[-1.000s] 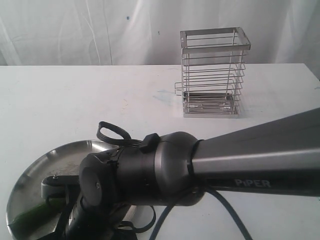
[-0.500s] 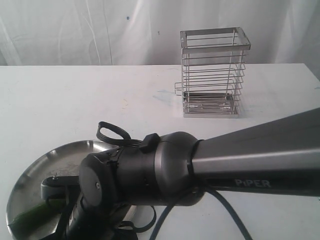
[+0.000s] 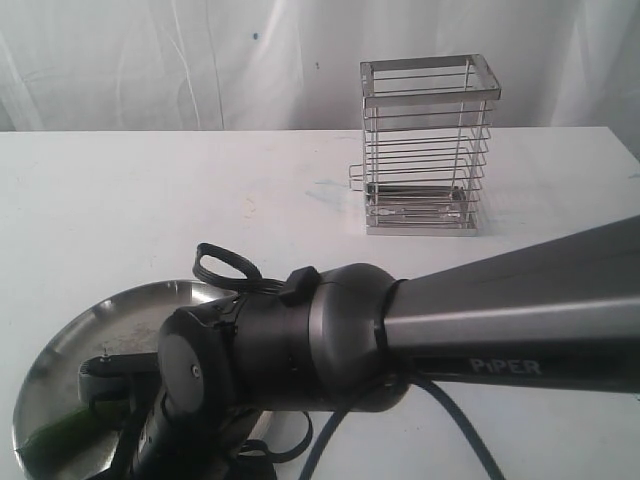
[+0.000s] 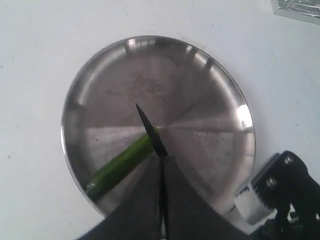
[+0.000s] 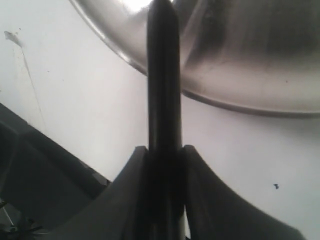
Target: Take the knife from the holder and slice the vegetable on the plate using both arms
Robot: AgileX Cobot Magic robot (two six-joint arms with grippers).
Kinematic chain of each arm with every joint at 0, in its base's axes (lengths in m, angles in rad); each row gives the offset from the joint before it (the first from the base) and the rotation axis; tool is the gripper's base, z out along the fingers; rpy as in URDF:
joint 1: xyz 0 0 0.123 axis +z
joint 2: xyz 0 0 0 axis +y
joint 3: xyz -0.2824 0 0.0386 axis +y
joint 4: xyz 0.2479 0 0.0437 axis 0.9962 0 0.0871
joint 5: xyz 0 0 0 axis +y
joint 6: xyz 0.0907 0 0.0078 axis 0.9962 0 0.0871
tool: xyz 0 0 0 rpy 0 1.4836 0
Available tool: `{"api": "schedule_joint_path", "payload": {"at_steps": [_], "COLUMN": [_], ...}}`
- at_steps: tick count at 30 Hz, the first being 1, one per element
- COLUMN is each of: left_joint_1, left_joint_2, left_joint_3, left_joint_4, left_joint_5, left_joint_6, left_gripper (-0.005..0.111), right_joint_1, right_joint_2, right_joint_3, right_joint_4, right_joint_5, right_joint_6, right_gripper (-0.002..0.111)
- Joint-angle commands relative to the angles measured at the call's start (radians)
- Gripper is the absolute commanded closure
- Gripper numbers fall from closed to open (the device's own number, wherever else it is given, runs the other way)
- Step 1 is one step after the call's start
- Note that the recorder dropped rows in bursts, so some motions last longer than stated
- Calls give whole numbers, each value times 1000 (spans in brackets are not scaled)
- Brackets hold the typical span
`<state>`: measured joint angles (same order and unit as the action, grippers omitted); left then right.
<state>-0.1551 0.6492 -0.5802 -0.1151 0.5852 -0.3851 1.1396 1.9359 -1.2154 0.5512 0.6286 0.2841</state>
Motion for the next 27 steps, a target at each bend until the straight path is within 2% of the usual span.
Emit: {"api": "schedule_joint_path", "payload": {"at_steps": [1, 6, 8, 9, 10, 11, 12, 14, 15, 17, 19, 21, 23, 27], "left_joint_1": [-6, -8, -8, -8, -8, -8, -8, -10, -10, -10, -10, -10, -21, -40], "left_joint_2": [101, 85, 61, 55, 55, 55, 55, 36, 17, -17, -64, -115, -167, -203], "left_joint_3": [-97, -151, -202, -237, -252, -269, -275, -282, -282, -282, -282, -282, -282, -282], "left_joint_4": [52, 241, 457, 635, 732, 871, 881, 703, 499, 156, -66, -153, -180, -217], "left_joint_5": [10, 11, -63, -145, -196, -305, -355, -467, -475, -396, -226, 6, 141, 275], "left_joint_6": [45, 45, 31, 22, 22, 22, 22, -90, -194, -323, -314, -257, -155, -75], "left_gripper": [107, 107, 107, 107, 107, 107, 107, 107, 107, 107, 107, 107, 107, 107], "right_joint_1": [5, 5, 5, 5, 5, 5, 5, 5, 5, 5, 5, 5, 5, 5], "right_joint_2": [-1, -1, -1, -1, -1, -1, -1, -1, -1, -1, -1, -1, -1, -1], "right_joint_3": [2, 2, 2, 2, 2, 2, 2, 2, 2, 2, 2, 2, 2, 2], "right_joint_4": [-4, -4, -6, -6, -6, -6, -6, -4, -4, -4, -4, -2, -2, -2], "right_joint_5": [2, 0, -8, -23, -29, -36, -39, -51, -53, -56, -60, -62, -62, -56], "right_joint_6": [-33, -50, -54, -54, -54, -54, -54, -54, -54, -54, -54, -54, -54, -54], "right_gripper": [93, 93, 93, 93, 93, 93, 93, 93, 93, 93, 93, 93, 93, 93]}}
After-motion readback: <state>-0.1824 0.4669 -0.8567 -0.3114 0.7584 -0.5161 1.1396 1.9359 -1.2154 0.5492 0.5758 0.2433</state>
